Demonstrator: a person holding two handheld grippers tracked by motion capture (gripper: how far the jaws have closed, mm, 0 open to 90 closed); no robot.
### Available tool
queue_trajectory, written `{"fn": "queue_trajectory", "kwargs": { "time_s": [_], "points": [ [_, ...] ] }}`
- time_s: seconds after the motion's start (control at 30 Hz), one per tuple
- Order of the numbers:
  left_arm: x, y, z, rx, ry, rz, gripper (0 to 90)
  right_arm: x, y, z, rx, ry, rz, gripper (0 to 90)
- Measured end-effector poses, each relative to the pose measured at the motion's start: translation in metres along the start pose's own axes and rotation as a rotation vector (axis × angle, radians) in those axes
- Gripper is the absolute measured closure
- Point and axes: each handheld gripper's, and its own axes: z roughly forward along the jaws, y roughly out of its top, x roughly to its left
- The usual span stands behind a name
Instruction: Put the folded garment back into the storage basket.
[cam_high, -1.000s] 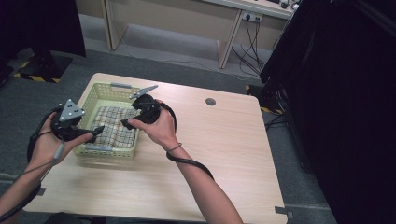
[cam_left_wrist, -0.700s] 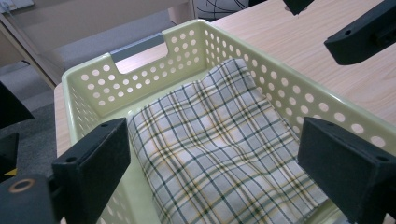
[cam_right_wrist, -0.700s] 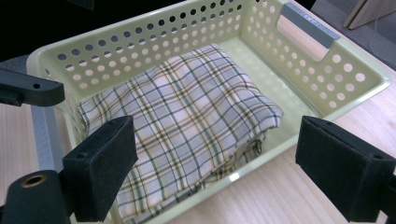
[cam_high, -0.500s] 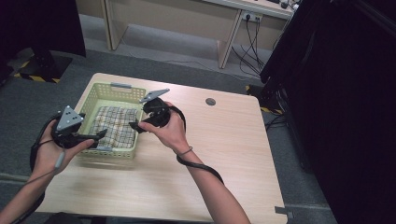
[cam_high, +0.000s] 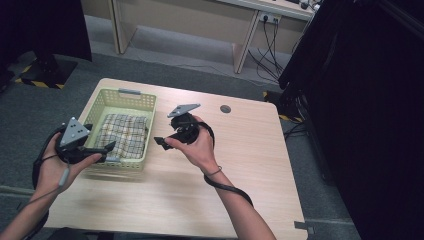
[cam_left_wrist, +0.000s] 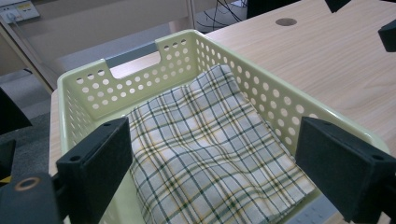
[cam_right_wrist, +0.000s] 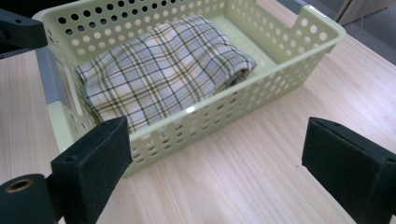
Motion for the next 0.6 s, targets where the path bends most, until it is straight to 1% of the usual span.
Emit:
{"fn": "queue_trajectory", "kwargs": {
  "time_s": [0.07,0.17,0.2,0.23,0.37,0.43,0.47,0.6],
  "points": [
    [-0.002,-0.001,-0.001,-0.002,-0.002,0.002,10.6,-0.001,-0.003,-0.002,-0.001,-0.002,0.003,9.0],
    [-0.006,-0.003,-0.001,-0.009,-0.005,-0.001,10.7,-0.002,-0.012,-0.009,-0.002,-0.007,0.006,9.5],
    [-0.006,-0.003,-0.001,-0.009,-0.005,-0.001,10.8,-0.002,-0.012,-0.009,-0.002,-0.007,0.006,9.5],
    [-0.007,-0.003,-0.002,-0.013,-0.006,0.0,10.8,-0.002,-0.017,-0.012,-0.003,-0.01,0.01,9.6],
    [-0.011,-0.005,-0.004,-0.036,-0.013,-0.01,11.1,-0.004,-0.025,-0.017,-0.005,-0.01,0.025,9.4],
    [-0.012,-0.005,-0.004,-0.04,-0.016,-0.011,11.2,-0.005,-0.03,-0.02,-0.007,-0.013,0.032,9.4],
    [-0.014,-0.006,-0.006,-0.051,-0.021,-0.016,11.4,-0.005,-0.032,-0.021,-0.01,-0.014,0.034,9.4],
    [-0.016,-0.009,-0.008,-0.058,-0.026,-0.019,11.5,-0.006,-0.04,-0.027,-0.013,-0.021,0.043,9.3]
  ]
}}
